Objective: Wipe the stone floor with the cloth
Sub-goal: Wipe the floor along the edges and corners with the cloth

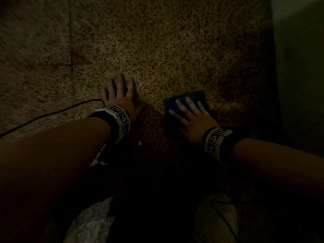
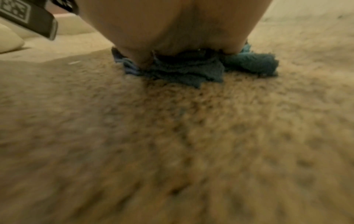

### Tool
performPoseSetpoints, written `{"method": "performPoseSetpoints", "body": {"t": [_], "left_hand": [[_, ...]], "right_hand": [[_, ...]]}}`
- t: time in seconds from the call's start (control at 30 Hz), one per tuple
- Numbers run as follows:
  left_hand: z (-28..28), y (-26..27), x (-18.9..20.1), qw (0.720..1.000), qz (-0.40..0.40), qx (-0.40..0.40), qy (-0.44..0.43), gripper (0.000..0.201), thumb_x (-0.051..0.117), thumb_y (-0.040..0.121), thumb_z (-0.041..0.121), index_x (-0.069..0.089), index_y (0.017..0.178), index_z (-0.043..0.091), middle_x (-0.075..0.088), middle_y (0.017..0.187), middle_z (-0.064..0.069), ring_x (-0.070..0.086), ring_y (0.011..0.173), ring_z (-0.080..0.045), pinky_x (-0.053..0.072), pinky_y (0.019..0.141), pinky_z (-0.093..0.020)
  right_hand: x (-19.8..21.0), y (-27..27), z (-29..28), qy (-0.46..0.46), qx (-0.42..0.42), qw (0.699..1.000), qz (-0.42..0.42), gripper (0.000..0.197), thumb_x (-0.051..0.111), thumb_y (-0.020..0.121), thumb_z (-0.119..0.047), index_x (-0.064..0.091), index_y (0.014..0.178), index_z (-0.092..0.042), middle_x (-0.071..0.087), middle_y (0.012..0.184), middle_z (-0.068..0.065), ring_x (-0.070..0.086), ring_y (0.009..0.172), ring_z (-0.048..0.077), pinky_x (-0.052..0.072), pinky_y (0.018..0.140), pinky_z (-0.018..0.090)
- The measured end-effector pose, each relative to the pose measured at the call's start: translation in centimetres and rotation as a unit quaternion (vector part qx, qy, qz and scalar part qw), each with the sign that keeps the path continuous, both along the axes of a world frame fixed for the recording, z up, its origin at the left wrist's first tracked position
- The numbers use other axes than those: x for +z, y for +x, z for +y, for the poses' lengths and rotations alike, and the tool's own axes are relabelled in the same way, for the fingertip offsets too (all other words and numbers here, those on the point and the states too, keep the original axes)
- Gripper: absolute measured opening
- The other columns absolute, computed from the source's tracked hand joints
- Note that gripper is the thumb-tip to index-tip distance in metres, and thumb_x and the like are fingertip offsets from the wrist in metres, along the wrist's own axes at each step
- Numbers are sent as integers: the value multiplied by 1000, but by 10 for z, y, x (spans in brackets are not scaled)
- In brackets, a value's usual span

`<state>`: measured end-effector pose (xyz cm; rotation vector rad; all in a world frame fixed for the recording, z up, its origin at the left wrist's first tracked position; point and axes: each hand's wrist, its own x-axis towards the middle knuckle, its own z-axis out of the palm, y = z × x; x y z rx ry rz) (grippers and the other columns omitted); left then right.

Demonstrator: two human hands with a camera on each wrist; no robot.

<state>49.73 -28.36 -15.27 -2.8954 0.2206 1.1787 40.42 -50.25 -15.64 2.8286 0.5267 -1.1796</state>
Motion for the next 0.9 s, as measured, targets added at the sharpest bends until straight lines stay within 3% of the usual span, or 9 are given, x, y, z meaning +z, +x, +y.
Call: {"method": "performPoseSetpoints", "body": {"t": [0.1, 0.17, 0.3, 0.43, 0.7, 0.83, 0.9], "left_hand": [[-5, -5, -4, 1000, -21, 6, 11, 96, 29, 85, 74, -24, 147, 23, -31, 153, -8, -24, 141, -36, -10, 114, -51], [-7, -7, -8, 999, -32, 10, 9, 98, 27, 83, 76, -25, 147, 22, -31, 153, -8, -25, 140, -36, -11, 113, -51], [-5, -7, -13, 999, -36, 13, 16, 97, 26, 83, 77, -27, 146, 25, -33, 152, -7, -25, 140, -35, -14, 112, -51], [-6, -5, -13, 999, -25, 11, 23, 97, 24, 82, 78, -27, 145, 26, -34, 151, -7, -27, 139, -36, -15, 112, -51], [-9, -4, -7, 999, -11, 13, 36, 98, 25, 82, 78, -27, 145, 24, -34, 151, -8, -27, 139, -36, -14, 112, -52], [-21, -6, -1, 999, -16, 15, 25, 98, 23, 85, 75, -22, 148, 15, -30, 153, -10, -24, 142, -32, -12, 114, -48], [-32, -3, 4, 999, -26, -23, 6, 93, 22, 86, 73, -21, 148, 19, -29, 154, -7, -22, 142, -30, -11, 114, -48]], "right_hand": [[-1, 10, -1, 30, -7, 999, -21, 62, 5, 90, -56, -18, 143, -30, -28, 149, -5, -21, 142, 27, -10, 114, 49], [-2, 27, 4, 36, -38, 998, -42, 64, 11, 92, -54, -3, 150, -31, -12, 158, 1, -11, 145, 32, -3, 115, 53], [-6, 73, 13, -9, -165, 985, -50, 59, 16, 101, -47, -18, 148, -34, -26, 156, -1, -20, 144, 29, -6, 117, 48], [-6, 98, 21, -19, -270, 961, -64, 59, 16, 102, -44, -17, 149, -32, -27, 156, 0, -20, 144, 31, -5, 117, 51], [-4, 87, 11, -24, -203, 976, -77, 60, 15, 102, -45, -18, 149, -30, -25, 156, 3, -19, 144, 32, -3, 117, 51], [-3, 51, -3, -6, -144, 988, -62, 61, 17, 101, -45, -17, 149, -31, -23, 157, 3, -18, 144, 31, -5, 115, 50], [0, 27, -10, -3, -121, 991, -56, 64, 23, 101, -46, -16, 149, -30, -22, 157, 4, -18, 144, 33, -6, 115, 50]]}}
